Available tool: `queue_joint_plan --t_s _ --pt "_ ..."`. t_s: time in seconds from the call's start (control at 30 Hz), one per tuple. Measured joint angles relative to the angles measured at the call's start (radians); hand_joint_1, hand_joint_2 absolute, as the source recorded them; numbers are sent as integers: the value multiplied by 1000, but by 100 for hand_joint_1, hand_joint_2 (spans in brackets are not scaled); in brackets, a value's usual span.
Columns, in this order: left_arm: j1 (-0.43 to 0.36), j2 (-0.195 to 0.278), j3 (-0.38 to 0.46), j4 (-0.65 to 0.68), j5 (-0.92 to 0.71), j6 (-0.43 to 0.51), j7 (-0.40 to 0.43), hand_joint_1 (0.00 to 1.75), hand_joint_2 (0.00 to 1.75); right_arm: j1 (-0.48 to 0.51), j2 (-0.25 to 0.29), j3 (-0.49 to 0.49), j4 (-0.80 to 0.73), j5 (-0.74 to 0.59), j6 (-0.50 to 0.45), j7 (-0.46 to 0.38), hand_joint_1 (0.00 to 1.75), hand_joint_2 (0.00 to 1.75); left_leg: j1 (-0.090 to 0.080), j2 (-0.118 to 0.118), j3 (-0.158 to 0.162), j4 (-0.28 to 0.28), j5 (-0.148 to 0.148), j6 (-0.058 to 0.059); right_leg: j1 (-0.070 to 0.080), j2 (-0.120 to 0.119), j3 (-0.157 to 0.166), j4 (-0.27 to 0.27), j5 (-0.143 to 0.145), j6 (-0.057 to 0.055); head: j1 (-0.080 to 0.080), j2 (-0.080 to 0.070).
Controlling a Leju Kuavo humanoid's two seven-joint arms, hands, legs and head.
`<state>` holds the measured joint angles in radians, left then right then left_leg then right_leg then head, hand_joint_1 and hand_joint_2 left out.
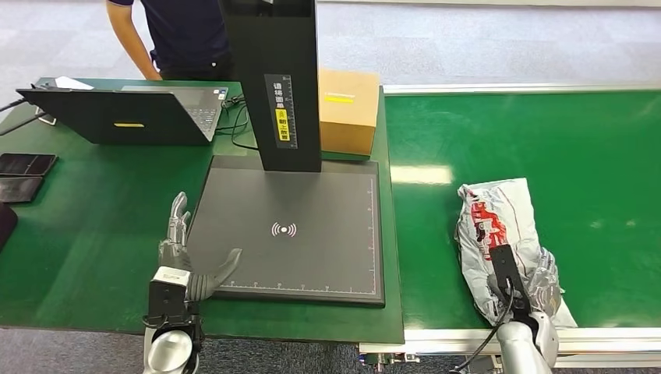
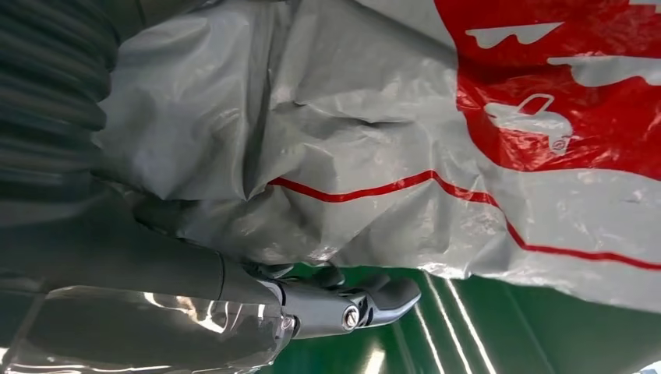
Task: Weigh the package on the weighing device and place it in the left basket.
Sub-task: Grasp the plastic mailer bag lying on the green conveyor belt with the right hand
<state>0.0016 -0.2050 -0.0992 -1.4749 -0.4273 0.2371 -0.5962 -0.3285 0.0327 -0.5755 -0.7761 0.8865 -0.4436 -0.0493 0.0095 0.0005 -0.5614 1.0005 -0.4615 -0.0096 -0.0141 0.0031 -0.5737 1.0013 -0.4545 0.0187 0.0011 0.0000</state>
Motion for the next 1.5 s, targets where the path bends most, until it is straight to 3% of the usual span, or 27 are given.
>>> queue_joint_plan --t_s 0.3,0.33,0.43,0.47,0.57,1.13,1.5 --pt "-1 -2 3 0 -3 -1 2 0 175 -49 -21 -5 92 54 22 13 6 175 0 0 6 1 -1 3 0 0 9 -2 2 4 0 0" --pt "-1 -2 3 0 -3 -1 2 0 175 -53 -21 -5 98 59 23 14 21 175 0 0 7 2 -1 3 0 0 10 -3 2 4 0 0" --pt "-1 -3 5 0 -3 0 3 0 175 -59 -22 -5 110 73 30 16 113 175 0 0 8 2 0 5 0 0 12 -4 3 7 0 0" --pt "-1 -3 6 0 -3 0 4 0 175 -61 -22 -5 113 76 33 15 137 175 0 0 8 2 1 6 0 0 12 -5 4 7 0 0" --pt "-1 -4 8 0 -3 0 4 0 175 -63 -22 -4 119 85 34 8 163 175 1 0 8 2 2 8 -1 0 13 -6 5 10 0 0" --pt "-1 -7 13 0 -4 -1 5 0 175 -69 -18 -3 110 95 -2 -42 170 175 1 0 2 3 3 12 -2 0 10 -9 9 15 0 0" --pt "-1 -13 18 0 -6 -4 0 0 175 -11 40 31 -73 19 -51 -153 170 175 1 -1 -3 3 3 12 -2 0 5 -9 9 15 0 0"
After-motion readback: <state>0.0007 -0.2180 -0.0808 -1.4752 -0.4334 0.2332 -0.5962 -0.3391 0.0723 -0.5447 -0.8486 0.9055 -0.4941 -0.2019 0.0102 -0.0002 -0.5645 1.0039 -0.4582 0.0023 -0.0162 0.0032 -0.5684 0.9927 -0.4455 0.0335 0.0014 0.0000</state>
